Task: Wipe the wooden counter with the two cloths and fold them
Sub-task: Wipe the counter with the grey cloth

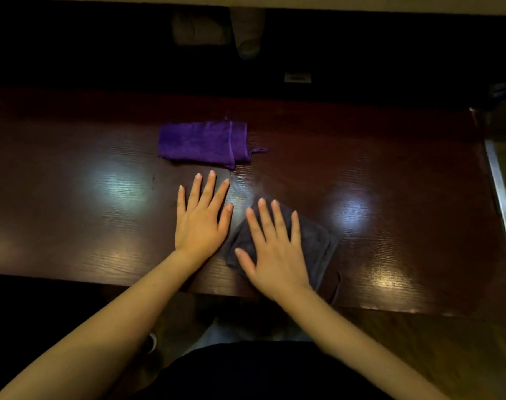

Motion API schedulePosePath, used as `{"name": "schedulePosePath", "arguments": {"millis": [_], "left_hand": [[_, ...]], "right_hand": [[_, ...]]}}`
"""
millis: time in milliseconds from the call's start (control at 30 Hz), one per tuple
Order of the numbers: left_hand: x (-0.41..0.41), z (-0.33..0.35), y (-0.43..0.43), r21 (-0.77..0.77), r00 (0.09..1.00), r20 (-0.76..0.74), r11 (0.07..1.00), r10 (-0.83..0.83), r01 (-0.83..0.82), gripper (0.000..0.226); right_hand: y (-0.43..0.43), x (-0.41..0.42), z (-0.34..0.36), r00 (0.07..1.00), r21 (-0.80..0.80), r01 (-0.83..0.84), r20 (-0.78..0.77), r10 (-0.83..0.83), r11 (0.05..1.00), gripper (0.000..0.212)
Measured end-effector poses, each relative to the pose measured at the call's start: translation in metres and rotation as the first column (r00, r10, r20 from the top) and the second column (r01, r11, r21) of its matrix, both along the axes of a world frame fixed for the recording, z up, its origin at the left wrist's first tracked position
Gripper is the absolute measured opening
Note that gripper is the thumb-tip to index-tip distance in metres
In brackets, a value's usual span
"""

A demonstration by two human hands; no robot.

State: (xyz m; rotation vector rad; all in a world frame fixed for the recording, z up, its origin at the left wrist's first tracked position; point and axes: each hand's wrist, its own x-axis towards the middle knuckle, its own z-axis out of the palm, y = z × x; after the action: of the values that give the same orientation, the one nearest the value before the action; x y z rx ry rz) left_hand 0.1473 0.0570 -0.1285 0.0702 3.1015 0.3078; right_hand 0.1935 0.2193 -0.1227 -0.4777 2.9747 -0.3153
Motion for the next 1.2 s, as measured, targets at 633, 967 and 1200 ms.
{"name": "schedulePosePath", "arguments": {"millis": [633,967,1200], "left_hand": [[0.018,0.013,0.108,0.216,0.994,0.014,0.971,-0.111,0.106,0.056],[0.021,0.004,0.113,0.039,0.99,-0.003,0.99,-0.138,0.138,0.053],[0.02,0.001,0.112,0.008,0.99,0.003,0.99,-0.142,0.142,0.054]], "right_hand": [[0.192,0.022,0.005,0.986,0.115,0.161,0.016,-0.164,0.98,0.071],[0.276,-0.002,0.003,0.953,0.128,0.301,-0.015,-0.301,0.945,0.074],[0.257,0.017,-0.002,0.739,0.056,0.674,-0.054,-0.672,0.737,0.074]]}}
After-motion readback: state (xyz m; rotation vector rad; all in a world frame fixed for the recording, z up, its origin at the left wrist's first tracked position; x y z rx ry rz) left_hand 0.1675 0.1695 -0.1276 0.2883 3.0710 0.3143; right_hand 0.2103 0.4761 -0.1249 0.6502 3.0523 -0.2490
